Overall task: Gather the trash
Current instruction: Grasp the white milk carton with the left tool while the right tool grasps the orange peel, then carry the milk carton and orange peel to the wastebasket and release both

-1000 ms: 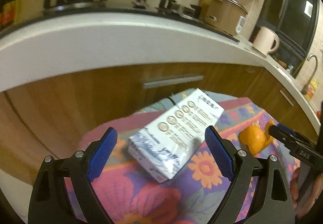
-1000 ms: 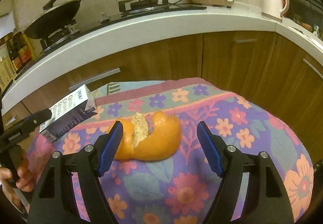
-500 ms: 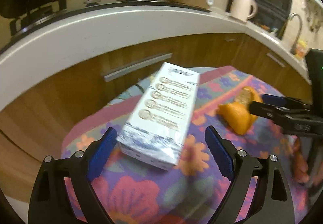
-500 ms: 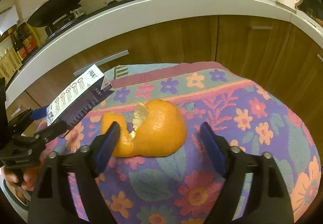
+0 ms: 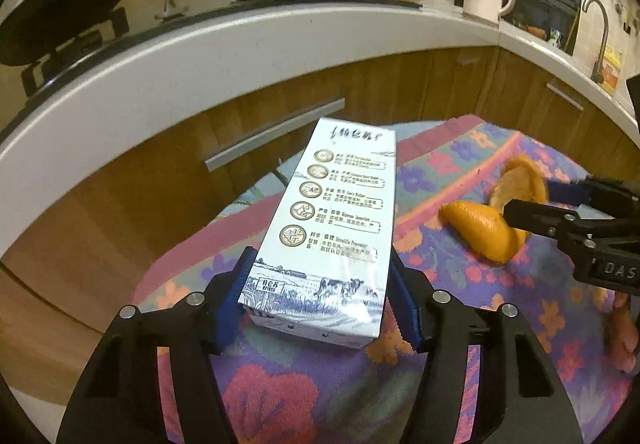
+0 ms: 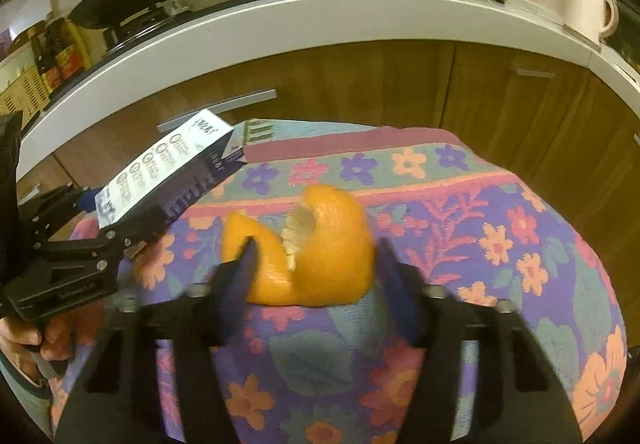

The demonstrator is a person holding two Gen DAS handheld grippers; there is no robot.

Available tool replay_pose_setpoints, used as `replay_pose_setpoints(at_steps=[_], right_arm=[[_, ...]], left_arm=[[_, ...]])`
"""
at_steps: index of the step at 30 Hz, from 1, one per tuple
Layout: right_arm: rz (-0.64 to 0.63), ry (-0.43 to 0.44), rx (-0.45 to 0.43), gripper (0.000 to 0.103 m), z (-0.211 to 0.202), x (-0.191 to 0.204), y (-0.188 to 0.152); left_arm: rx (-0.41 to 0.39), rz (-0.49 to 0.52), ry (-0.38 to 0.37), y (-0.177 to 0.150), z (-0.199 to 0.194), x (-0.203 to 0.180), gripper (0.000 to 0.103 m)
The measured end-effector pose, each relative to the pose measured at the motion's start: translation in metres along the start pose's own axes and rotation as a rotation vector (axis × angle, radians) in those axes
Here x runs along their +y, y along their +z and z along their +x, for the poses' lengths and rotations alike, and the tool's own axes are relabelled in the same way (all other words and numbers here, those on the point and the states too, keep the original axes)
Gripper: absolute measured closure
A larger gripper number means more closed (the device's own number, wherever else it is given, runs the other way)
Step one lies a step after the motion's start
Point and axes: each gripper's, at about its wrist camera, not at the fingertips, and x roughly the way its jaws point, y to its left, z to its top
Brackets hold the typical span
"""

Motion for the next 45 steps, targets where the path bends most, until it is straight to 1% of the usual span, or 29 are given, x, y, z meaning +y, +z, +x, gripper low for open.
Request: replay_pose_setpoints(at_steps=[1,3,5,7,12,17,19,22,27,30,32,34,38,42,45], right_arm=[[-0.008,-0.023,-0.002,0.087,-0.001,0.002,-0.001],[-0.026,-0.039,-0.009,0.091,-0.003,0.006,-0.004],[-0.04,-0.032,-0.025,0.092,-0.007,0.008,-0.006],[-0.044,-0.016,-0.051,0.092,-0.015,0.009,-0.009],[-0.021,0.002,-0.058,0.092,-0.035,0.002,-0.019],[0.018,0.02,-0.096,0.092,-0.075,-0.011,-0.029],[0.028,0.012,-0.107,0.092,-0.092,-0.017,-0.035],[0.054,0.006,-0.113,0.092,-0.114,-0.029,-0.046],[0.121,-0.023,-0.152,0.092,-0.16,-0.062,-0.074],[0.178,-0.057,-0.169,0.092,-0.186,-0.089,-0.093],[0.228,-0.09,-0.18,0.092,-0.208,-0.114,-0.11],[0.267,-0.12,-0.183,0.092,-0.223,-0.133,-0.124],[0.379,-0.19,-0.196,0.092,-0.255,-0.184,-0.159],[0.464,-0.226,-0.199,0.092,-0.271,-0.224,-0.189],[0.524,-0.257,-0.189,0.092,-0.275,-0.25,-0.211]], left_arm=[[-0.008,-0.016,-0.012,-0.001,-0.003,0.001,0.045],[-0.02,-0.029,-0.017,-0.003,-0.007,0.002,0.046],[-0.034,-0.036,-0.015,-0.005,-0.014,0.0,0.047],[-0.048,-0.049,-0.028,-0.01,-0.023,-0.003,0.047],[-0.095,-0.07,-0.05,-0.02,-0.054,-0.012,0.049],[-0.137,-0.08,-0.074,-0.029,-0.083,-0.029,0.05],[-0.156,-0.079,-0.078,-0.032,-0.094,-0.038,0.05],[-0.184,-0.08,-0.106,-0.035,-0.109,-0.054,0.05],[-0.217,-0.031,-0.17,-0.036,-0.129,-0.099,0.05],[-0.231,0.03,-0.21,-0.035,-0.139,-0.14,0.05],[-0.235,0.059,-0.236,-0.035,-0.143,-0.162,0.05],[-0.24,0.09,-0.264,-0.035,-0.146,-0.187,0.05],[-0.236,0.141,-0.33,-0.036,-0.146,-0.239,0.05],[-0.226,0.182,-0.383,-0.038,-0.142,-0.282,0.05],[-0.213,0.226,-0.422,-0.042,-0.137,-0.324,0.05]])
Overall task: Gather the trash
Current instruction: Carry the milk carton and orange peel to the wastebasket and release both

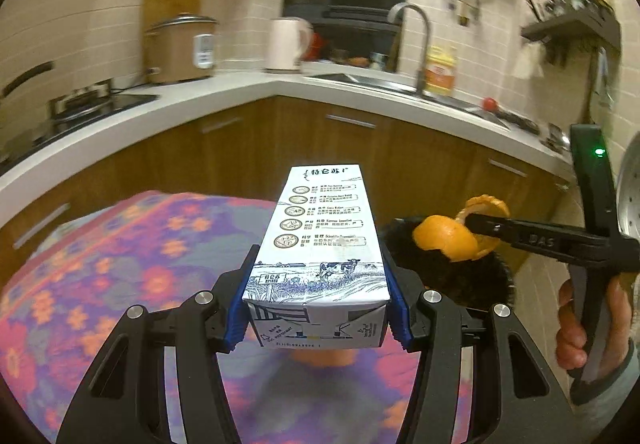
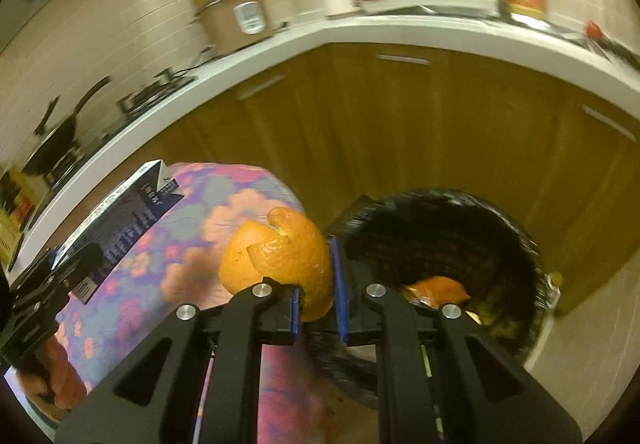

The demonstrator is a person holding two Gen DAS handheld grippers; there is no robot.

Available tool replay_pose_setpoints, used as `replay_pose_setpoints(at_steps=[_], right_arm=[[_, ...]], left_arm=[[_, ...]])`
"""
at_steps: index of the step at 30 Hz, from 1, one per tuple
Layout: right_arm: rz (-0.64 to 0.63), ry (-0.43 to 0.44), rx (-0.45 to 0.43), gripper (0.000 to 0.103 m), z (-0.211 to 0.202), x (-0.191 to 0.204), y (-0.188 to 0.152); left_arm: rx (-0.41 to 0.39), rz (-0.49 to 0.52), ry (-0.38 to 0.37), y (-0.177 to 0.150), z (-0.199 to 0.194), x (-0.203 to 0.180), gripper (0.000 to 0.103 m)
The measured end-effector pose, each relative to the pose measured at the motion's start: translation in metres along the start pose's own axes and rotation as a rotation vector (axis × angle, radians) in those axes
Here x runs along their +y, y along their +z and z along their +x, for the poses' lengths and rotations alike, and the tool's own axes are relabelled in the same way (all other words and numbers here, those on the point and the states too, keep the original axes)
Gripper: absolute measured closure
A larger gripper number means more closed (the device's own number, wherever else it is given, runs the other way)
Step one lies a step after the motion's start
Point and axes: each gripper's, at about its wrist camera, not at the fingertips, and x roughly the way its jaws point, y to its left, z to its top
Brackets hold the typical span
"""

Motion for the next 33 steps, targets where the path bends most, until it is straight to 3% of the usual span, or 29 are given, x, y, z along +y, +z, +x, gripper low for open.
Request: replay_pose_setpoints(at_steps=[8,16,19,20,21,28,33], right_arm=[[0.139,-0.084,0.11,0.092,0.031,-0.069,-0.019],[0.259,-0.077,0.174,0.088,0.043,-0.114,-0.028],[0.279,-0.058,0.195,0.068,0.043,-0.123,-0.031],[0.281,-0.056,0.187,0.049,0.04,-0.125,-0.031],[0.278,-0.057,0.171,0.046,0.037,-0.126,-0.032],[0.29,-0.031,0.138,0.046,0.021,-0.13,-0.028],[0.246,-0.015,0.107,0.046,0.008,-0.114,-0.022]], left_arm=[[0.075,0.051,-0.089,-0.001,0.055,-0.064,0.05],[0.156,0.091,-0.142,-0.001,0.11,-0.11,0.049],[0.179,0.103,-0.154,-0.002,0.122,-0.119,0.049],[0.183,0.106,-0.154,-0.002,0.123,-0.121,0.049],[0.191,0.108,-0.158,-0.003,0.127,-0.122,0.049],[0.229,0.1,-0.165,-0.009,0.134,-0.122,0.046],[0.207,0.097,-0.17,-0.007,0.118,-0.116,0.042]])
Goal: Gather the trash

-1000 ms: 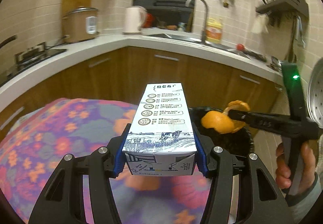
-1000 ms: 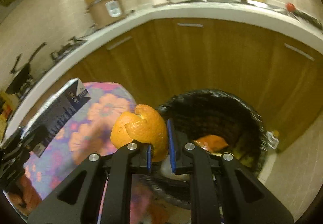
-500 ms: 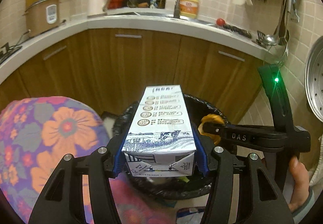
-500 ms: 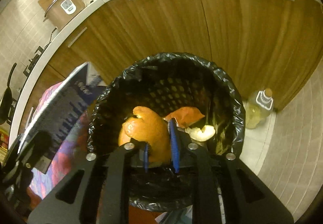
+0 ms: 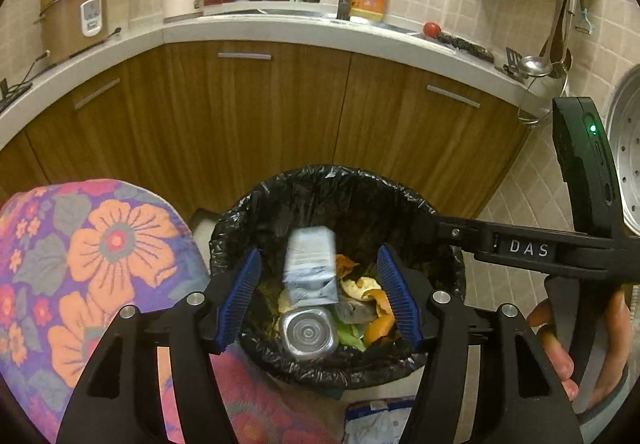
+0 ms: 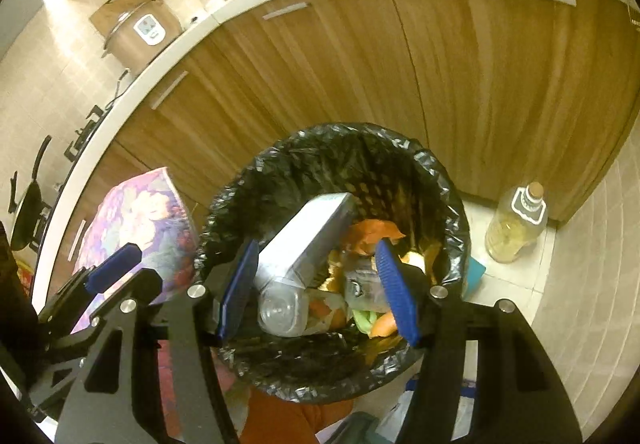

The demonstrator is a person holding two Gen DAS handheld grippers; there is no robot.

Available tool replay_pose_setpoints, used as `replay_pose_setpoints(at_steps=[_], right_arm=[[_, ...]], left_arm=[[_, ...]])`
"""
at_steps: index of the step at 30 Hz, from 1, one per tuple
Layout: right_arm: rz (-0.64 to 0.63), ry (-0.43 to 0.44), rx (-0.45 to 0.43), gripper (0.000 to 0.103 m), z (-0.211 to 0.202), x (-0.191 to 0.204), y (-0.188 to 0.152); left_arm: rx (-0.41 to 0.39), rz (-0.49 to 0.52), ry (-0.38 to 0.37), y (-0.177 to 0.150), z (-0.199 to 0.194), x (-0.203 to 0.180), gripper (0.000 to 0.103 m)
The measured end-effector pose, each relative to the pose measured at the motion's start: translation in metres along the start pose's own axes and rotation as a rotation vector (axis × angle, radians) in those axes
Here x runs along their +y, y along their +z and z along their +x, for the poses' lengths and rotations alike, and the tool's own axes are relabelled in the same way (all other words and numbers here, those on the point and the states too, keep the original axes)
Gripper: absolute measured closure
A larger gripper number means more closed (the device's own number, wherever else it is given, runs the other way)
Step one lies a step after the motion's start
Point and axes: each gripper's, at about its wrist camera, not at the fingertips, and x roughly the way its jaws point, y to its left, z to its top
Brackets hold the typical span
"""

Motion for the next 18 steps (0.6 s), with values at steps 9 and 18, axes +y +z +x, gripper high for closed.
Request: replay_pose_setpoints(at_steps=[9,18], right_arm=[[-0.113,-0.012,-0.091,0.046,-0.029,0.051,-0.005],[-0.238,-0.066,-0.209,0.039,-0.063,0.108,-0.026]], left_arm=[[-0.123,-0.064,0.008,-0.006,-0.061,0.018,0.035],[-0.22,-0.129,0.051,-0.027,-0.116,0.035,0.029]])
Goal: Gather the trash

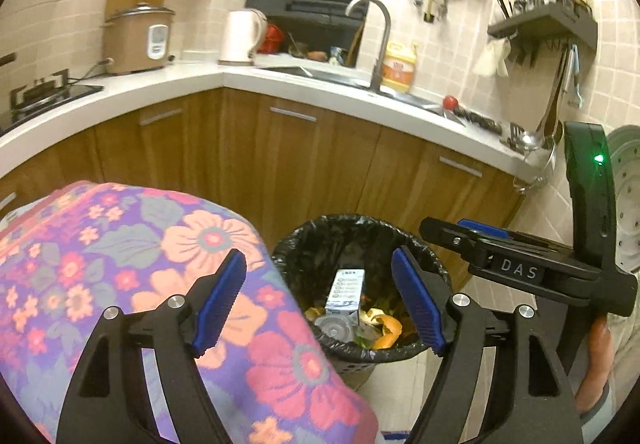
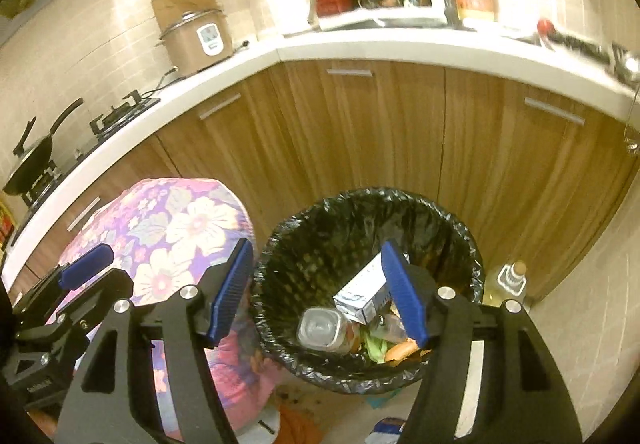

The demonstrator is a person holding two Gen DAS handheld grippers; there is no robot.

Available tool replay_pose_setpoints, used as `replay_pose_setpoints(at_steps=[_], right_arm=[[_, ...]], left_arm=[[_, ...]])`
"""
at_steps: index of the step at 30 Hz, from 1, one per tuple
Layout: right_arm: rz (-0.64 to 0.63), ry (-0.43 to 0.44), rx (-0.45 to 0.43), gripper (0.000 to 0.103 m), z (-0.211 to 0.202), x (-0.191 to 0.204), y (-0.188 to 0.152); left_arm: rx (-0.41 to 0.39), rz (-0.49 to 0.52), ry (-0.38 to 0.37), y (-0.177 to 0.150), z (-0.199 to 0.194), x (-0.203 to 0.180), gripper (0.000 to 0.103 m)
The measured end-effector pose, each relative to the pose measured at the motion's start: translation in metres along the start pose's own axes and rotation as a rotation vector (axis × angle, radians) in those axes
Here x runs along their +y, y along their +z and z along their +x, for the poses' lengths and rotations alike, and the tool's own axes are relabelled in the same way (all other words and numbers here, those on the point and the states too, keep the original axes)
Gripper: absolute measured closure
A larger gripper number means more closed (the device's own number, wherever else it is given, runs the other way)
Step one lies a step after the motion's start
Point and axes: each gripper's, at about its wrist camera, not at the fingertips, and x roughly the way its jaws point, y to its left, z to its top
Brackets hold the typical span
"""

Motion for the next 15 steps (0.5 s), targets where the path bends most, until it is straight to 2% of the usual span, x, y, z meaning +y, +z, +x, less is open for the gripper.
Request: replay_pose_setpoints(at_steps=[4,9,15], right_arm=[[-0.034,-0.007,-0.031,0.035,-0.016,0.023,-0.01],[-0.08,-0.011,-0.082,0.03,-0.033,0.051,-0.025],[-0.107,0.008,-0.152,0.023,-0.049,0.077,-0.042]], left_arm=[[-0.045,-0.026,0.034,-0.011,-0.027,0.011,0.024],[-0.099,-0.044,0.106,-0.023,-0.055,0.024,0.022],[-0.175,-0.046,0.254,-0.035,-0.082,0.042,0.017]])
